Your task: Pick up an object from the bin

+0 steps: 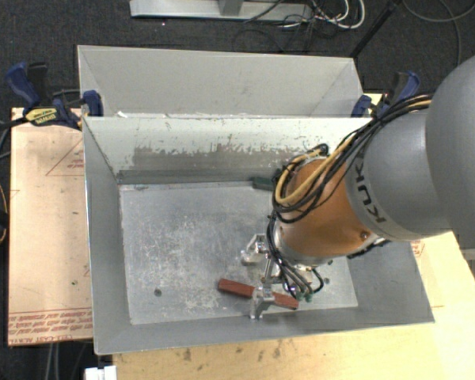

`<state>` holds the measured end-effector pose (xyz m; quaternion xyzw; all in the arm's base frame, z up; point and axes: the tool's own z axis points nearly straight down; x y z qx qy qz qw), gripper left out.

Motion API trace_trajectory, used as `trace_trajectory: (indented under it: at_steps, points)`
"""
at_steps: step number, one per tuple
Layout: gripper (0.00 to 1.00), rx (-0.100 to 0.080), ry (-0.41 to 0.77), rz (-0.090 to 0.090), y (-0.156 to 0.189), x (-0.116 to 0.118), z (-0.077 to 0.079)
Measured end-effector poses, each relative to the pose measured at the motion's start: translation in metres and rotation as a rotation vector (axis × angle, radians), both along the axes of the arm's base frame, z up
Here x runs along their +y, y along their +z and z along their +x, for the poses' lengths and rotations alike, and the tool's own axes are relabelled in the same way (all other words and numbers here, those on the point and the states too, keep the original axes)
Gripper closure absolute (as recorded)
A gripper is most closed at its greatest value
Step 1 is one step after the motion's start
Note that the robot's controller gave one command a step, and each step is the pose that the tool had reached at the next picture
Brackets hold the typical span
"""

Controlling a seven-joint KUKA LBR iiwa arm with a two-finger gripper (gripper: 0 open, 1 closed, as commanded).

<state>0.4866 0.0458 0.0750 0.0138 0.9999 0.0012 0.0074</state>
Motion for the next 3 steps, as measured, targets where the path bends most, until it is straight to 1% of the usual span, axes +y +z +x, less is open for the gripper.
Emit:
trace_trajectory:
  at_steps: [1, 2, 3]
  points:
    - [1.00, -0.008, -0.090, 0.002, 0.0021, 0.0127, 0.0022]
    - [1.00, -0.008, -0.090, 0.002, 0.0021, 0.0127, 0.0022]
    - [1.00, -0.001, -0.090, 0.001, 0.0066, 0.0126, 0.0009]
